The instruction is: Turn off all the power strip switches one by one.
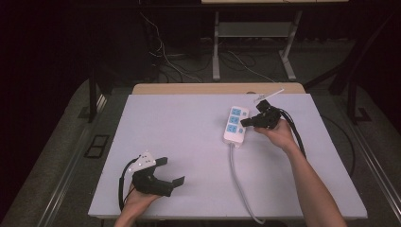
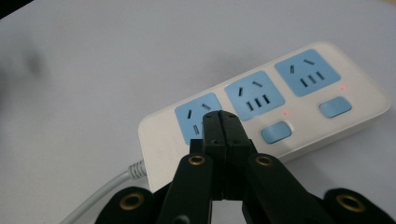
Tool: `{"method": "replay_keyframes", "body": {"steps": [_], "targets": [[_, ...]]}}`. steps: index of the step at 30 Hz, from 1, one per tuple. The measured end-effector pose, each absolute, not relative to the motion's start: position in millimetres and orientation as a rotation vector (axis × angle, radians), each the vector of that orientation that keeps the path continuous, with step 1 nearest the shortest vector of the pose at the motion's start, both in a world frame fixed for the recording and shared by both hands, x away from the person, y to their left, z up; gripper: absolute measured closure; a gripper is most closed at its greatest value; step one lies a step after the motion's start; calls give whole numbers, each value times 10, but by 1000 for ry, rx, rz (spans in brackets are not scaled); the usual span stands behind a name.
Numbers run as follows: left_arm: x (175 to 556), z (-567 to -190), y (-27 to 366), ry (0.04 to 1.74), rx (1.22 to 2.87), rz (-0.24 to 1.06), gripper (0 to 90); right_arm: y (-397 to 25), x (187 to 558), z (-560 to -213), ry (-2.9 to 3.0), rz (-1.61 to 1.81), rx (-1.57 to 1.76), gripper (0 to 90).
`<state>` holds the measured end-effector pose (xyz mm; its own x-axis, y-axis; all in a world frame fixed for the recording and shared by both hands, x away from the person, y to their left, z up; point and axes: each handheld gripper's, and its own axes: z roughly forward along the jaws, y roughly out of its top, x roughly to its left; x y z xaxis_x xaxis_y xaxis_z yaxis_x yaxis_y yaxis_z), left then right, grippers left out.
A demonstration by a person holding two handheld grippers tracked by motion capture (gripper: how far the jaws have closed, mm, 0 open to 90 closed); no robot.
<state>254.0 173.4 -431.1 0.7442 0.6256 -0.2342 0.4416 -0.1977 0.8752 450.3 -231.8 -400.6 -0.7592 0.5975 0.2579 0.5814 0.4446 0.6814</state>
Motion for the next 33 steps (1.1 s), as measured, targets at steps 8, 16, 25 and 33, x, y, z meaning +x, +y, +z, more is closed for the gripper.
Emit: {"method": "replay_keyframes", "body": {"steps": [8,16,25,33], "targets": [[2532,-4303,1751,831,1827,210,0,-2309,4569,-3831,2651,1197,1047,900],[2534,-4301,1762,832,1822,209,0,-2302,4675,-3746,2652,1157,1041,900],[2533,-4299,1772,833,1818,207,0,-2271,4765,-3776,2660,1126,1050,900],[2526,-4281,1787,826,1813,215,0,-2309,4833,-3877,2674,1102,1063,900]]}}
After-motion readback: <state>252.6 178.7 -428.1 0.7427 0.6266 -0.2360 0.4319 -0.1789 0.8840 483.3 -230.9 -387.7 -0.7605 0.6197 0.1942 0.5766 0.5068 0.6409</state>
